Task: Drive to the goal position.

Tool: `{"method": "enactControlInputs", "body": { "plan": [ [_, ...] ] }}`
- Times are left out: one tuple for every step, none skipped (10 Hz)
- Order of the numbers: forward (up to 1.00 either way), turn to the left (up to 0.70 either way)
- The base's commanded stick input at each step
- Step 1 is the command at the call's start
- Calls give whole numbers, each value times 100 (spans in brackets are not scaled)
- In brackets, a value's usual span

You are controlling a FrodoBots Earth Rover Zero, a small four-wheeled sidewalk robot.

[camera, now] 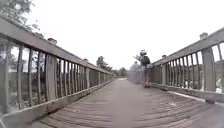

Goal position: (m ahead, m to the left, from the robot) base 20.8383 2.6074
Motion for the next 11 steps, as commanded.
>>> {"method": "enactControlInputs", "body": {
  "plan": [
    [30,0],
    [30,0],
    [30,0],
    [30,0],
    [30,0],
    [30,0],
    [30,0],
    [30,0],
    [30,0],
    [30,0],
    [30,0]
  ]
}}
